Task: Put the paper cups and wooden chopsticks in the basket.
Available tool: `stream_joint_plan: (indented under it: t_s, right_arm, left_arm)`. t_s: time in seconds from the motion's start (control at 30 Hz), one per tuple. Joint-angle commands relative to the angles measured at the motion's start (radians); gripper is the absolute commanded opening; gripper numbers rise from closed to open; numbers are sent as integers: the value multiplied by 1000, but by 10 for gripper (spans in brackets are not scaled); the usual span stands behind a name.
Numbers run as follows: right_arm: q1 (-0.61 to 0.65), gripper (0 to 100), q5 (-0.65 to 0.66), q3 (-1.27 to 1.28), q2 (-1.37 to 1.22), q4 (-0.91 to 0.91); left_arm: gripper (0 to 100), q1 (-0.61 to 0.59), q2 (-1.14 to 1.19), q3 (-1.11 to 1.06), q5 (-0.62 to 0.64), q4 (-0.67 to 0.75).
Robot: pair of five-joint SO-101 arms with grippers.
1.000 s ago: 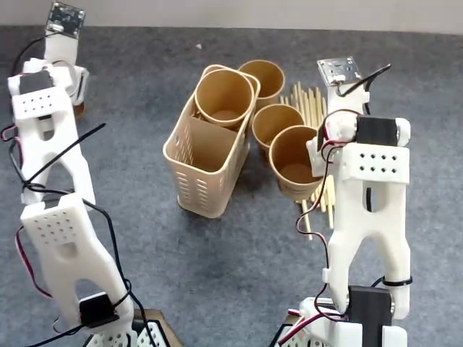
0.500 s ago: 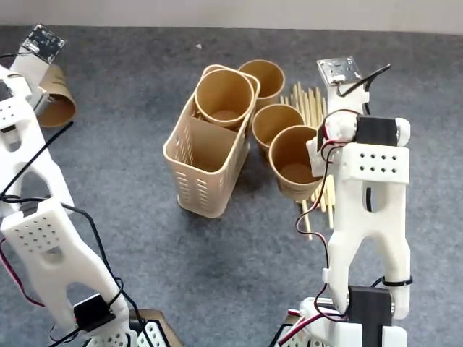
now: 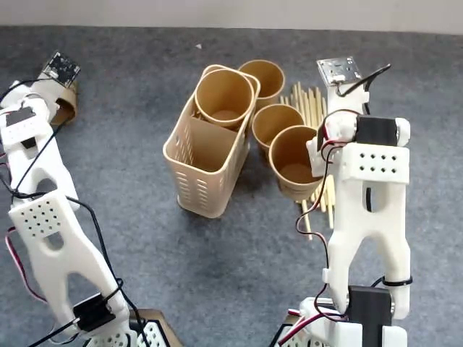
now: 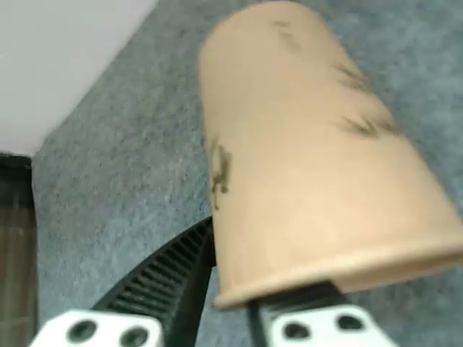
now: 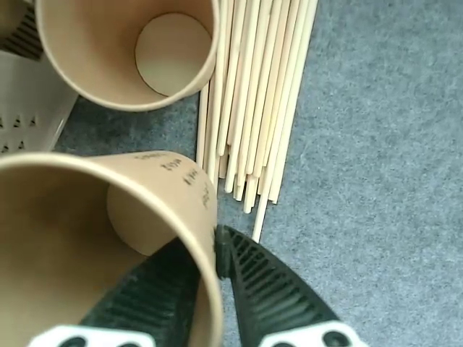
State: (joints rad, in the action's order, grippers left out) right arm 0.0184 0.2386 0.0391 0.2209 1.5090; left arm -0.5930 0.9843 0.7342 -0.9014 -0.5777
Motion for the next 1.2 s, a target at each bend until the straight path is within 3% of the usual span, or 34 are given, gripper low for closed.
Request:
stream_joint_plan:
  t_s: [0.0,0.17,0.33,0.47,0.7,0.8,0.9,0.97,1.17]
  right_arm:
    - [5,5,2,-27,28,5]
    - [5,5,2,-25,28,5]
    - [5,5,-5,-25,28,5]
    - [5,5,-5,-25,28,5]
    - [5,5,2,-25,28,4]
    - [-1,5,2,-25,28,4]
    - [1,5,2,-25,28,4]
    - [4,5,2,-25,28,4]
    - [5,5,2,-27,28,4]
  left_arm:
    - [4,-12,-91,84,146,-124]
    - [4,48,-288,309,242,-689]
    - [4,216,-450,562,305,-1200]
    - [4,318,-650,527,466,-1218]
    - [4,769,-1122,139,473,-1217]
    - [4,891,-1290,-36,466,-1215]
    - [4,908,-1308,-130,411,-1212]
    - [4,857,-1268,-150,387,-1212]
    - [7,760,-1127,-59,358,-1211]
